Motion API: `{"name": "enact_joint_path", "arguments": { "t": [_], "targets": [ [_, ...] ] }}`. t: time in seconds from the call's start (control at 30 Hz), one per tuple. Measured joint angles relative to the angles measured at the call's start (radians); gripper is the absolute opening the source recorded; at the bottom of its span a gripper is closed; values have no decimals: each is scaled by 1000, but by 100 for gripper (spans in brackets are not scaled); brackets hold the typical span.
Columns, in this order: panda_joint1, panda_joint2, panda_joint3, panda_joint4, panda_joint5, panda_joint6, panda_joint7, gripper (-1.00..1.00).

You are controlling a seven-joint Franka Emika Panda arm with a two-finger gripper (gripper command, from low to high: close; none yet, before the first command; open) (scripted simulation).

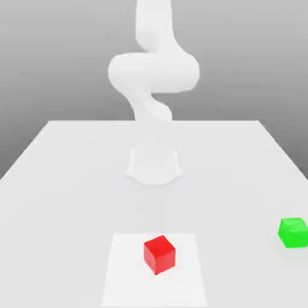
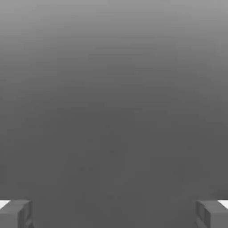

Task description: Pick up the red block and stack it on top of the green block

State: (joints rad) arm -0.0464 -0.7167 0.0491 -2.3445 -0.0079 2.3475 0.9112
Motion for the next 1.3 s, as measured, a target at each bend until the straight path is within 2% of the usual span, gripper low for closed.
{"name": "enact_joint_path", "arguments": {
  "t": [0.27,0.5,0.73,0.97,1.0,1.2,1.3],
  "targets": [
    [-137,274,144,-145,-33,155,369,0],
    [-211,510,218,-269,-67,287,688,0],
    [-214,734,232,-387,-34,422,948,0],
    [-142,944,127,-369,-178,590,1085,0],
    [-123,972,102,-365,-198,613,1099,-100],
    [-113,986,90,-363,-208,627,1107,-100],
    [-139,933,128,-371,-162,583,1074,-100]
  ]
}}
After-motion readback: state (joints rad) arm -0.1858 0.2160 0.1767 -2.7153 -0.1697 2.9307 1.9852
